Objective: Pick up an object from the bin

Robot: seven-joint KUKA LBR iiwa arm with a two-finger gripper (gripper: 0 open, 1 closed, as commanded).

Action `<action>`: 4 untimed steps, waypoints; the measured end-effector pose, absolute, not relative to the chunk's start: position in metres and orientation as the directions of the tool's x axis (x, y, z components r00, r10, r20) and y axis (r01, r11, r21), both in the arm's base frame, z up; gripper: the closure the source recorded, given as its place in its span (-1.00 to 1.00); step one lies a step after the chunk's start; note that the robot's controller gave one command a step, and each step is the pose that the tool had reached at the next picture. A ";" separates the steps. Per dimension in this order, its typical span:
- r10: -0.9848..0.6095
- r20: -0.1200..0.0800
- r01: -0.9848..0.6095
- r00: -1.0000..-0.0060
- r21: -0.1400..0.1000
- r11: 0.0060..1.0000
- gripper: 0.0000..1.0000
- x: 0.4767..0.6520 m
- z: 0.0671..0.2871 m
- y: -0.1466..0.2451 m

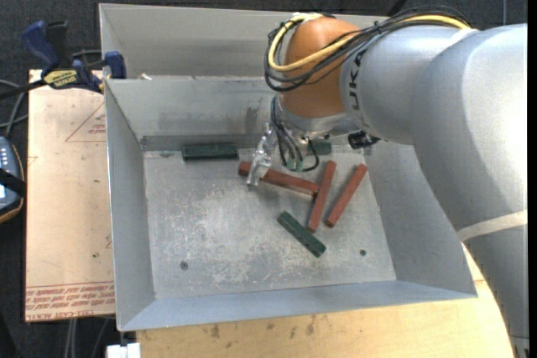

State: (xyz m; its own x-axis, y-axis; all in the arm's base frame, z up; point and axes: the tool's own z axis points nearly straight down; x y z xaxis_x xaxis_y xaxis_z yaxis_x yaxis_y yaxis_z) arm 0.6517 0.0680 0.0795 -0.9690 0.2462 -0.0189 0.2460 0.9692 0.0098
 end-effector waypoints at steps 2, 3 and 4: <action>0.247 -0.015 0.246 -0.969 0.008 0.969 1.00 0.651 0.082 0.068; 0.246 0.002 0.246 -0.969 0.001 0.969 1.00 0.647 0.097 0.067; 0.246 0.001 0.246 -0.969 0.001 0.969 1.00 0.648 0.117 0.068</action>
Offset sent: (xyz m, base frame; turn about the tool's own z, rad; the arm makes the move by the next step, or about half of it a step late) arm -0.0001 -0.0001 0.0562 -0.0001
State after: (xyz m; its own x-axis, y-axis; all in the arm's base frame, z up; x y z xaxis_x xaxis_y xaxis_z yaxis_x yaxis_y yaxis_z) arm 0.6480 0.0676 0.1172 -0.9693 0.2460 0.0005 0.2460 0.9693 0.0013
